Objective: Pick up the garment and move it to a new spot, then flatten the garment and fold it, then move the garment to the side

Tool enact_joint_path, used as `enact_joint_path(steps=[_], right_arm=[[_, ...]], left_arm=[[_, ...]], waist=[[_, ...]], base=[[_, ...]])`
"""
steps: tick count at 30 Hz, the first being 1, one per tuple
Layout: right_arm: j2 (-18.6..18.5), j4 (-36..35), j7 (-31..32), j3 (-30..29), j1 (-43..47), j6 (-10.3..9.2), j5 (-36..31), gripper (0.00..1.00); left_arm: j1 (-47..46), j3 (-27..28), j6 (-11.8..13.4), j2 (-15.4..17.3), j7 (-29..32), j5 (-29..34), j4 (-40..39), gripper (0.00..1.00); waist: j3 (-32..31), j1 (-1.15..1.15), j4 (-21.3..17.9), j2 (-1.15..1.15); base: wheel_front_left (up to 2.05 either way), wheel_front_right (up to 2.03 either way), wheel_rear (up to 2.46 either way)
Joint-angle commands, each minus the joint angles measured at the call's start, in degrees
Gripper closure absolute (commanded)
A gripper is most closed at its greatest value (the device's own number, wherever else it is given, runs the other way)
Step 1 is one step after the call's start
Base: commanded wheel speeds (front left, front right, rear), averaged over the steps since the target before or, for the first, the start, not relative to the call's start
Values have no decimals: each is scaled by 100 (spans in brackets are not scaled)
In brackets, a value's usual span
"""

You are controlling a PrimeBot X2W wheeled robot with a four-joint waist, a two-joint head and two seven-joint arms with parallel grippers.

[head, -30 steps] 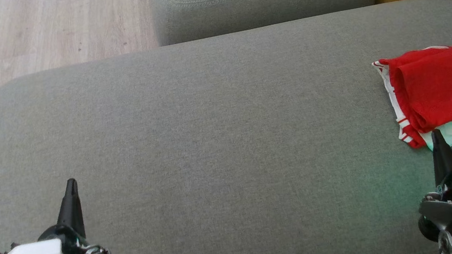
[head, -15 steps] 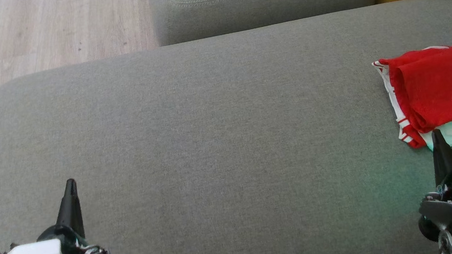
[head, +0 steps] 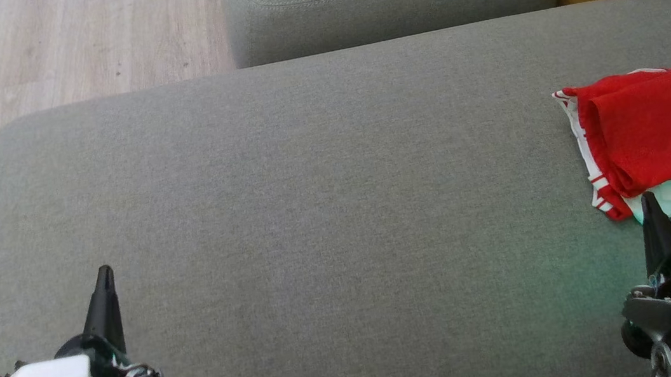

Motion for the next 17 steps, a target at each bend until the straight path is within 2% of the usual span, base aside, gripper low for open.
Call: enact_joint_path(steps=[1, 17], right_arm=[[-38, -218, 36, 116, -315, -4, 35, 100], [-37, -218, 38, 113, -315, -4, 32, 100]], left_arm=[[-322, 196, -42, 56, 57, 37, -167, 100], [-323, 206, -42, 48, 66, 46, -167, 100]], waist=[[0, 0, 0, 0], [0, 0, 0, 0]], base=[[0, 0, 0], [0, 0, 0]])
